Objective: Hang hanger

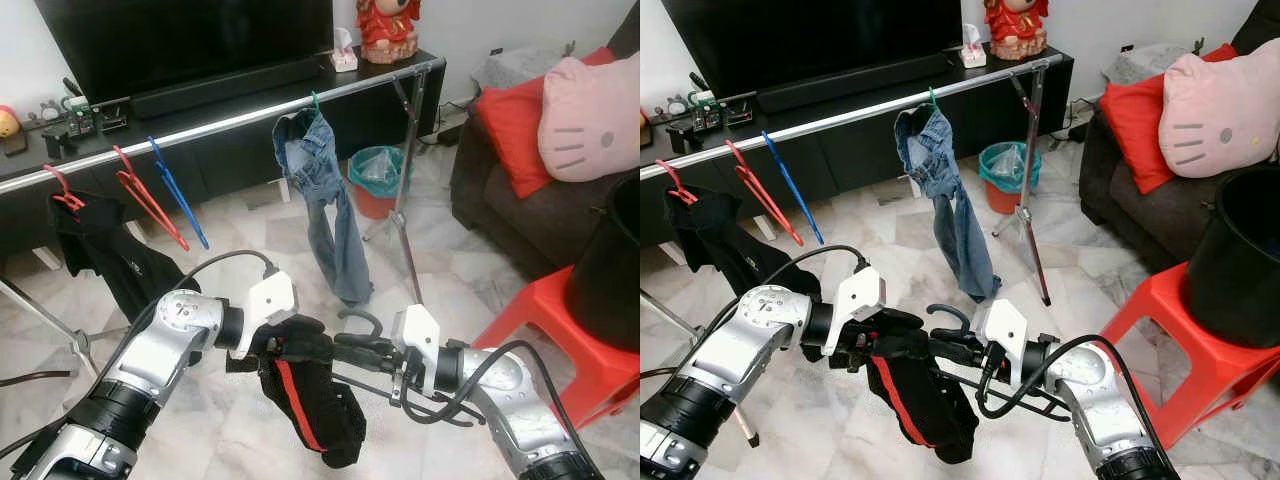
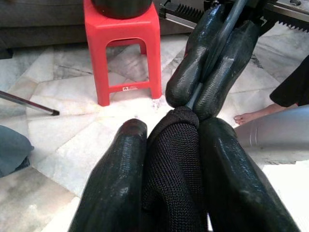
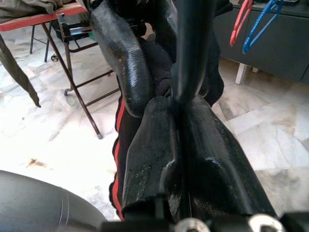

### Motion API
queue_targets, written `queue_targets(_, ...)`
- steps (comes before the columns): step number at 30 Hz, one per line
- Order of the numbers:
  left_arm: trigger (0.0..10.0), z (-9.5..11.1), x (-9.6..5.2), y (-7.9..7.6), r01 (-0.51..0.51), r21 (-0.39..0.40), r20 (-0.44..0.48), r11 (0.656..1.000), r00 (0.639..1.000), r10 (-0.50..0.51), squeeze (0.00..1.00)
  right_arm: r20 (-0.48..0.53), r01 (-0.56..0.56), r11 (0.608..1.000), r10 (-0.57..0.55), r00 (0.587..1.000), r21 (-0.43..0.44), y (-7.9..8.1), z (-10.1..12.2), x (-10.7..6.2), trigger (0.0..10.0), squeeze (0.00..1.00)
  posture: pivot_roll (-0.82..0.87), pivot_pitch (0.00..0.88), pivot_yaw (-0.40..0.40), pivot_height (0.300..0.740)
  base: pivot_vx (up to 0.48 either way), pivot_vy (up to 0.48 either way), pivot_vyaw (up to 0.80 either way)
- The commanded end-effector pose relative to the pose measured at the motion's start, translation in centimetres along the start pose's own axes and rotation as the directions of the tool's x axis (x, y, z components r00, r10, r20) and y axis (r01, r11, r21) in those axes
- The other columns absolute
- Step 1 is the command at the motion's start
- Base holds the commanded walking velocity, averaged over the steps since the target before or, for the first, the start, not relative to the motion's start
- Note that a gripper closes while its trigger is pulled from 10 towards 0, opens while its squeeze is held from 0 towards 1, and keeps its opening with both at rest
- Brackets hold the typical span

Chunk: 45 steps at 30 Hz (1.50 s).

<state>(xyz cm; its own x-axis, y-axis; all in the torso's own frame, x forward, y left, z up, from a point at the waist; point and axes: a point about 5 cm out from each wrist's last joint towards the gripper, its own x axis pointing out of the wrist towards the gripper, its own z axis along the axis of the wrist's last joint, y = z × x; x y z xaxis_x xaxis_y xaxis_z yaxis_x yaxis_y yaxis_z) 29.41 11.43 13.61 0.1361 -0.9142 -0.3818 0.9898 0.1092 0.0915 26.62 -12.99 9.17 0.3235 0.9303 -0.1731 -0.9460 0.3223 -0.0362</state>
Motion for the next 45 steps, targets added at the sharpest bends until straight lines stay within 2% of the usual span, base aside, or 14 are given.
queue_targets(1,0.0,0.1,-0.3,0.1,0.002,-0.008,-0.003,1.000,1.000,-0.002,0.00,0.031,-0.018,0.999,0.019,0.999,-0.028,0.1,0.8,0.5,10.0,0.00,0.11,0.031,0.117,0.740,0.000,0.000,0.00)
queue_targets(19,0.0,0.0,-0.3,-0.1,0.019,-0.027,0.000,0.999,1.000,-0.019,0.00,0.034,-0.004,1.000,0.005,0.999,-0.030,-0.1,0.8,0.6,10.0,0.00,0.11,0.032,0.116,0.740,0.000,0.000,0.00)
queue_targets(31,0.0,0.1,-0.2,-0.3,0.024,-0.033,0.007,0.999,1.000,-0.024,0.00,0.042,0.066,0.996,-0.064,0.997,-0.060,-0.8,1.0,0.9,10.0,0.00,0.11,0.024,0.117,0.740,0.000,0.000,0.00)
queue_targets(34,0.0,0.1,-0.2,-0.2,0.023,-0.032,0.010,0.999,1.000,-0.023,0.00,0.043,0.067,0.997,-0.065,0.997,-0.045,-0.9,0.9,0.8,10.0,0.00,0.11,0.019,0.117,0.740,0.000,0.000,0.00)
queue_targets(35,0.0,0.1,-0.2,-0.2,0.023,-0.032,0.010,0.999,1.000,-0.023,0.00,0.049,0.067,0.997,-0.065,0.997,-0.039,-0.9,0.9,0.8,10.0,0.95,0.11,0.016,0.116,0.740,0.000,0.000,0.00)
queue_targets(36,0.0,0.1,-0.1,-0.2,0.022,-0.032,0.010,0.999,1.000,-0.022,0.00,0.050,0.066,0.997,-0.064,0.997,-0.038,-0.9,1.0,0.8,10.0,1.00,0.11,0.016,0.116,0.740,0.000,0.000,0.00)
queue_targets(45,0.0,0.1,-0.4,0.1,0.001,-0.032,0.011,0.999,1.000,-0.001,0.00,0.034,0.008,1.000,-0.008,0.999,-0.012,-0.3,0.6,0.8,10.0,1.00,0.11,0.017,0.112,0.740,0.000,0.000,0.00)
